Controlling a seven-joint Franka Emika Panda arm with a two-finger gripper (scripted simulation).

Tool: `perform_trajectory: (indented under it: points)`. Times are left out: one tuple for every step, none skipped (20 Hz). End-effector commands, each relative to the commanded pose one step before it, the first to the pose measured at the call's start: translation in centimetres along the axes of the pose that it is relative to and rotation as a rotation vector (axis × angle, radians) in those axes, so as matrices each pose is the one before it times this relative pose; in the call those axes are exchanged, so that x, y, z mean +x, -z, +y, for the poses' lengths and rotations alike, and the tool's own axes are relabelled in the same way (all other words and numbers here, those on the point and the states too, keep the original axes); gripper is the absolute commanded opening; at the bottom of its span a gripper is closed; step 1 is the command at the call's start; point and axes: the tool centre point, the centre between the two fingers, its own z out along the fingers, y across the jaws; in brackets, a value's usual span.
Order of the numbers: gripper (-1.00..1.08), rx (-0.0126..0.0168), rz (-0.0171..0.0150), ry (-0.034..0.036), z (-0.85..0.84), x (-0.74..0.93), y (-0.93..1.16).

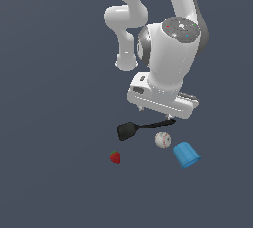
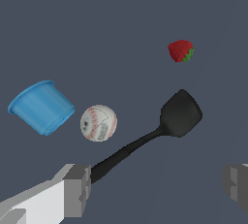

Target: Pick up a designated object from a clutter of objects.

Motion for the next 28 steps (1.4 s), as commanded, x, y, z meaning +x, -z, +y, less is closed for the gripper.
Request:
perform_trajectory:
  points:
    - [1.0,0.00063,0.00015,-0.05897,-0.626,0.12,-0.911]
    - [1.0,0.00016,0.0,-0.02297,-0.245,0.025,-0.365]
    - [1.0,0.00014,0.00002,-0.02296,-0.244,0.016,-0.367]
    - [1.0,0.00012,0.00003,-0.02297,-0.242,0.008,-0.369]
    - [1.0,0.00009,0.00005,-0.02296,-0.241,-0.001,-0.371]
    - [1.0,0.00007,0.00007,-0.02296,-0.239,-0.009,-0.373]
    - [1.0,0.00006,0.00009,-0.02295,-0.237,-0.018,-0.375]
    - [1.0,0.00004,0.00011,-0.02295,-0.234,-0.026,-0.377]
    - [1.0,0.00002,0.00013,-0.02295,-0.231,-0.034,-0.378]
    - [1.0,0.00001,0.00015,-0.02294,-0.228,-0.042,-0.38]
    - [1.0,-0.00001,0.00018,-0.02294,-0.225,-0.05,-0.382]
    - [1.0,-0.00002,0.0002,-0.02293,-0.221,-0.058,-0.384]
    - [1.0,-0.00003,0.00023,-0.02293,-0.217,-0.066,-0.386]
    - [1.0,-0.00004,0.00025,-0.02292,-0.213,-0.073,-0.387]
    - [1.0,-0.00005,0.00028,-0.02292,-0.209,-0.08,-0.389]
    - [1.0,-0.00005,0.0003,-0.0229,-0.204,-0.088,-0.391]
    - [1.0,-0.00006,0.00033,-0.02291,-0.199,-0.094,-0.392]
    - [1.0,-0.00006,0.00036,-0.02289,-0.194,-0.102,-0.394]
    - [1.0,-0.00006,0.00039,-0.02289,-0.189,-0.108,-0.395]
    - [1.0,-0.00006,0.00041,-0.02287,-0.183,-0.115,-0.397]
    - [1.0,-0.00006,0.00044,-0.02254,-0.175,-0.118,-0.392]
    - [1.0,-0.00006,0.00044,-0.02158,-0.162,-0.119,-0.377]
    - [1.0,-0.00005,0.00044,-0.02041,-0.148,-0.118,-0.358]
    - [1.0,-0.00004,0.00044,-0.01923,-0.135,-0.115,-0.338]
    - [1.0,-0.00004,0.00043,-0.01805,-0.122,-0.112,-0.319]
    - [1.0,-0.00003,0.00042,-0.0169,-0.11,-0.107,-0.299]
    - [1.0,-0.00002,0.0004,-0.01571,-0.1,-0.103,-0.279]
    - [1.0,-0.00002,0.00038,-0.01456,-0.089,-0.096,-0.259]
